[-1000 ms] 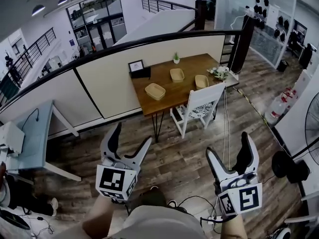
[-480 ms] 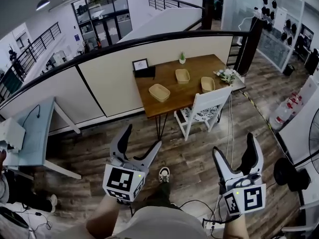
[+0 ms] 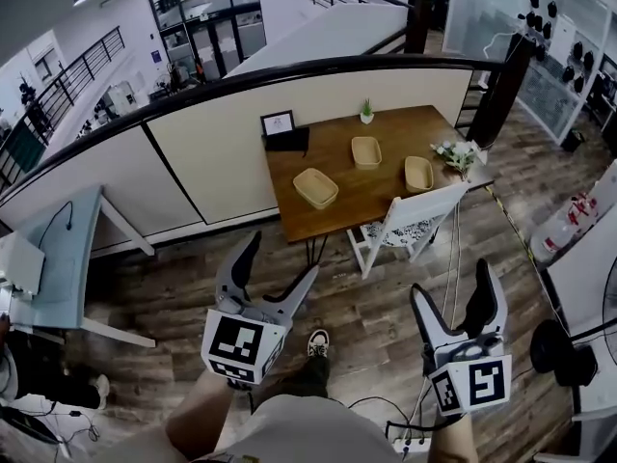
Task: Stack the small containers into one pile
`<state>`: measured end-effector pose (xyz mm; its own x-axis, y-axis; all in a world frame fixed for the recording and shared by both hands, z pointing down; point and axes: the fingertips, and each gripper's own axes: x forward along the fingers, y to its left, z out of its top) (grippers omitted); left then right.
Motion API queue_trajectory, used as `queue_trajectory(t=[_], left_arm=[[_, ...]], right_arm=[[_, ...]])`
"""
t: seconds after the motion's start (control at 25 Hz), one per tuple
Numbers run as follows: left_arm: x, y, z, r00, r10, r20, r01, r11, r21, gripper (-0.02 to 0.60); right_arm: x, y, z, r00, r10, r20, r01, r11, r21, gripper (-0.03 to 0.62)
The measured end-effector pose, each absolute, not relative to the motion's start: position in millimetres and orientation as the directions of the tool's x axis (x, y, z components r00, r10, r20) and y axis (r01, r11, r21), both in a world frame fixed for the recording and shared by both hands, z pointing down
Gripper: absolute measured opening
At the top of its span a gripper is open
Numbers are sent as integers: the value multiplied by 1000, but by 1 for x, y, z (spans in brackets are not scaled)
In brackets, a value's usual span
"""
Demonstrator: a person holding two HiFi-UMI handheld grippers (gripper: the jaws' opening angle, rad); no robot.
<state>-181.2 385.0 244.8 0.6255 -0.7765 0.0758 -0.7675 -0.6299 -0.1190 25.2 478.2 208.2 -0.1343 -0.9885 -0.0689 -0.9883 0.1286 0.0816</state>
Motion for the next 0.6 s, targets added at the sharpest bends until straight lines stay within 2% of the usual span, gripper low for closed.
queue_trajectory(t=[0.28,0.6], left_arm=[[-172,286,243,645,-759,87,-754,-651,-85,374],[-187,179,236,631,-772,75,-767,-635,-91,374]], right_arm=[[25,372,210,-150,-989,-1,-985,149,89,456],[12,264,205,-150,-989,4,-983,150,106,456]])
